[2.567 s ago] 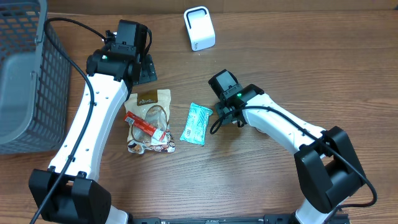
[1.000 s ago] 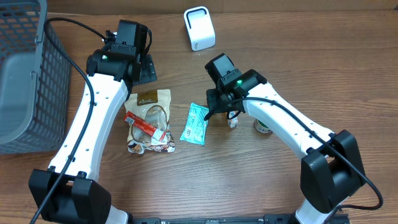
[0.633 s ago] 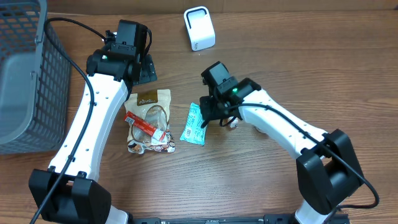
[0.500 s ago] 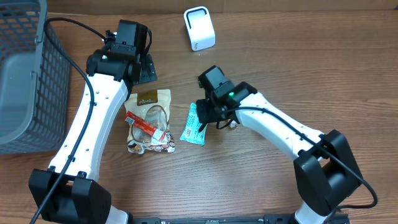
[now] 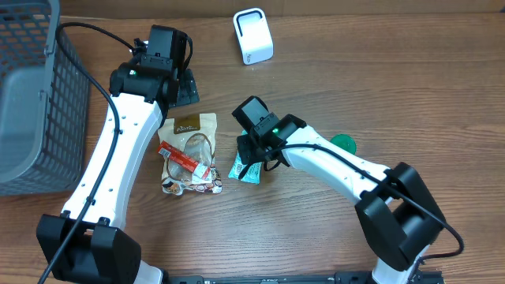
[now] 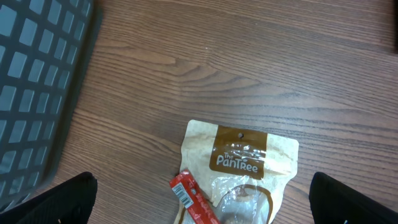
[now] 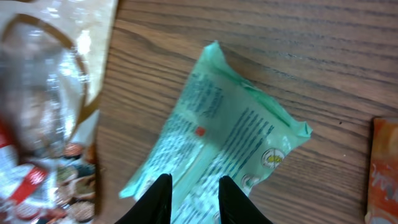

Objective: Scan the item barcode
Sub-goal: 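Reach the right gripper to the PanTree bag and grasp the red sticks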

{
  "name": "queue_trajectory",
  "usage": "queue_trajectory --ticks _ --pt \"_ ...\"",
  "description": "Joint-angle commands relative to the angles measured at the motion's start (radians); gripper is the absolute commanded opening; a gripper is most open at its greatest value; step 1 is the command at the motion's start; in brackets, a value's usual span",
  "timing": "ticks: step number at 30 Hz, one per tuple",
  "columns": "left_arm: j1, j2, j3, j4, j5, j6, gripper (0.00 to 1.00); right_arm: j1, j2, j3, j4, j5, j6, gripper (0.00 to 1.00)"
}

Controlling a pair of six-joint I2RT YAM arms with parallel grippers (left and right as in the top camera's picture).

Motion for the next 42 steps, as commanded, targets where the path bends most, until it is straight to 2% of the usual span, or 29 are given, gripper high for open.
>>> queue_trajectory --ticks 1,8,15,23,26,42 --pt "0.002 -0.013 0.015 -0.002 0.005 0.019 1.00 0.003 0.051 -0.005 0.013 0.030 0.009 0.26" --pt "0.002 -0.013 0.015 -0.002 0.005 0.019 1.00 0.003 0.098 -0.002 0.016 0.072 0.006 0.28" --pt "0.002 -0.013 0.015 -0.002 0.005 0.019 1.00 -0.002 0.075 0.108 -0.009 0.072 -0.030 0.31" --pt "0.002 -0.013 0.015 -0.002 0.005 0.019 1.00 0.019 0.067 0.144 0.009 -0.222 -0.030 0.30" --pt "0.002 -0.013 0.015 -0.002 0.005 0.019 1.00 0.040 0.068 0.144 0.017 -0.281 -0.089 0.30" --pt "0.002 -0.013 0.015 -0.002 0.005 0.019 1.00 0.138 0.169 0.142 0.177 -0.293 -0.179 0.33"
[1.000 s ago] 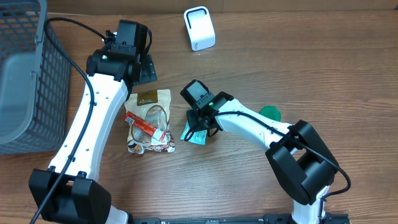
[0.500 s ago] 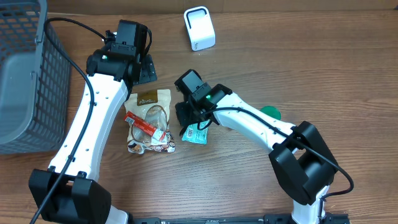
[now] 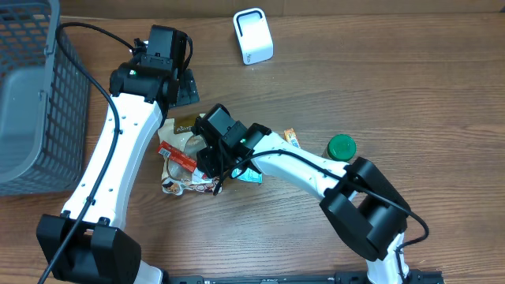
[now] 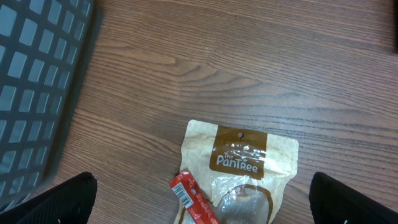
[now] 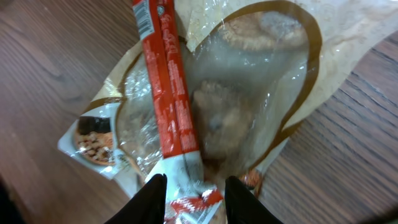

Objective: Scan the item barcode
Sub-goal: 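Reach the right gripper to the PanTree bag and grasp the red sticks, then lift the PanTree bag with red sticks in the right gripper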

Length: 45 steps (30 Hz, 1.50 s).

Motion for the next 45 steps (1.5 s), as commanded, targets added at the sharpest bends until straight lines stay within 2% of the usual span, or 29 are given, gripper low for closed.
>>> queue_trajectory --ticks 1,8,13,19,32,45 --pt "0.002 -0.013 0.015 -0.002 0.005 0.019 0.99 0.014 0.028 0.019 0.014 -0.005 -0.047 0.36" --pt "0.002 -0.013 0.015 -0.002 0.005 0.019 1.00 0.019 0.031 0.019 0.027 -0.004 -0.101 0.37" --pt "0.002 -0.013 0.015 -0.002 0.005 0.019 1.00 0.019 0.031 0.019 0.027 -0.004 -0.101 0.24" --pt "0.002 -0.013 0.015 -0.002 0.005 0.019 1.00 0.019 0.031 0.019 0.014 0.004 -0.101 0.04" --pt "0.002 -0.013 0.015 -0.002 0.005 0.019 1.00 -0.002 -0.054 0.023 -0.051 0.022 -0.100 0.04" --pt "0.002 -0.013 0.015 -0.002 0.005 0.019 1.00 -0.002 -0.059 0.023 -0.157 -0.007 -0.086 0.04"
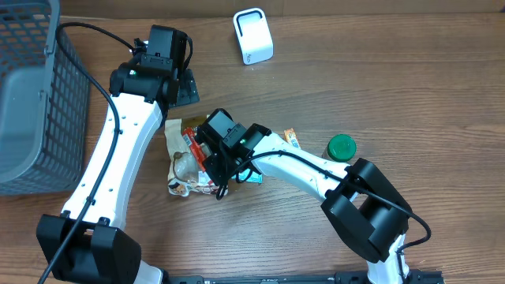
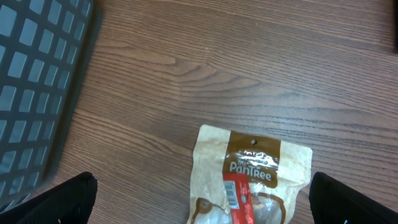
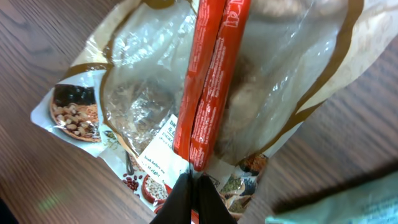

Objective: Scan the item barcode
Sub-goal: 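Lift the PanTree bag with red sticks in the right gripper, then lift the two red sticks off the PanTree bag with the right gripper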

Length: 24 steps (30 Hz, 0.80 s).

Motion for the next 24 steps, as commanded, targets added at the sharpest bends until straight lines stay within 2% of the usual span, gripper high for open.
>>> queue_trajectory --ticks 1,9,11,14,24 --pt "0.002 -0.013 0.015 -0.002 0.005 0.019 1.00 -0.003 -0.044 0.023 -0.028 -0.024 0.002 0.04" --pt "0.002 -0.013 0.015 -0.002 0.005 0.019 1.00 -0.003 -0.044 0.023 -0.072 -0.026 -0.004 0.04" --pt "0.002 -0.013 0.015 -0.002 0.005 0.019 1.00 -0.006 -0.044 0.023 -0.060 -0.026 -0.003 0.19" --pt "0.002 -0.013 0.015 -0.002 0.005 0.019 1.00 -0.015 -0.044 0.023 -0.039 -0.026 -0.002 0.28" --pt "0.002 -0.013 0.015 -0.002 0.005 0.019 0.99 -0.012 -0.043 0.022 0.021 -0.010 -0.002 0.34"
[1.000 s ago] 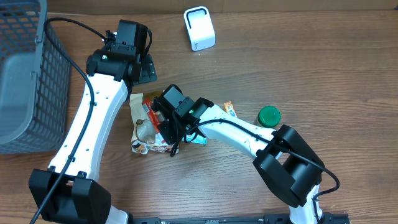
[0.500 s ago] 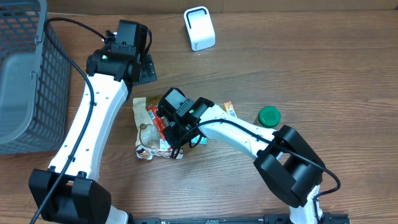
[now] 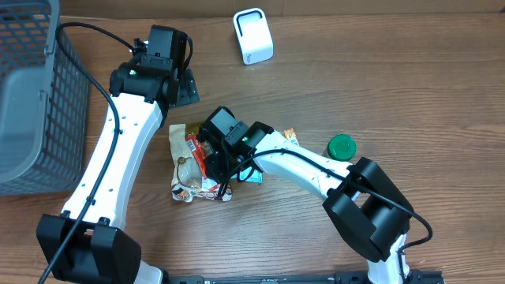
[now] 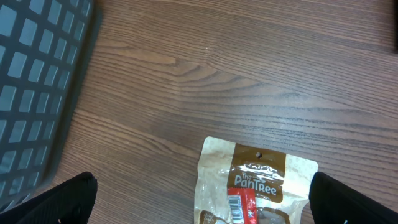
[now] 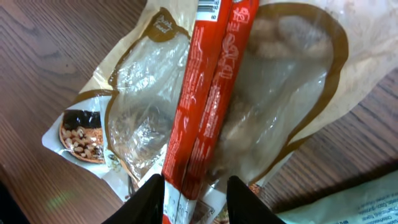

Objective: Scan the item barcode
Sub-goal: 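Lift the two red sticks off the PanTree bag with the right gripper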

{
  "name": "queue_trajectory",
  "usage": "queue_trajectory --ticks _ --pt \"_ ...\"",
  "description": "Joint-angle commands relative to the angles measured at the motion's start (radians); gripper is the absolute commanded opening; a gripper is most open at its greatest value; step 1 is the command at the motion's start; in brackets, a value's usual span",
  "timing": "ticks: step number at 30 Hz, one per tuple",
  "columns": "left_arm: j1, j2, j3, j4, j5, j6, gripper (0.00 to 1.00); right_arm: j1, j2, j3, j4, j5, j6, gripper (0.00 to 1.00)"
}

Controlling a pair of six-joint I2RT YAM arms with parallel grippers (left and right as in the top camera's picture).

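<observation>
A red stick packet (image 5: 208, 106) with a barcode on its end lies along a clear-windowed PanTree bag (image 5: 280, 81), on top of a small nut packet (image 5: 78, 127). My right gripper (image 5: 196, 202) is open, its fingertips (image 5: 152, 199) either side of the stick's near end. In the overhead view the right gripper (image 3: 213, 162) hangs over this pile, with the red stick (image 3: 195, 154) beside it. My left gripper (image 4: 202, 205) stands open and empty above the bag's top edge (image 4: 258, 180), where the stick's barcode (image 4: 238, 206) shows. The white scanner (image 3: 252, 35) stands at the back.
A grey mesh basket (image 3: 28, 95) fills the left side. A teal packet (image 3: 248, 175), an orange packet (image 3: 291, 137) and a green lid (image 3: 342, 146) lie right of the pile. The left arm (image 3: 118, 158) runs down the pile's left side.
My right gripper was shut at the red stick's near end and is now open around it. The pile lies slightly further right. The left arm has not moved.
My right gripper was open over the teal packet. Then it was open over the pile, the red stick lying slanted across the bag. Then it was shut at the stick, with the pile turned upright. Now it is open again.
</observation>
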Motion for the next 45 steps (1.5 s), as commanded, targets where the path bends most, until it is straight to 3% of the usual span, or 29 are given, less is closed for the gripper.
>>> queue_trajectory --ticks 1,45 --pt "0.002 -0.013 0.015 -0.002 0.005 0.019 1.00 0.003 -0.039 0.022 0.009 0.014 -0.003 0.34" --pt "0.002 -0.013 0.015 -0.002 0.005 0.019 1.00 0.035 -0.026 -0.046 0.055 0.054 0.084 0.34"
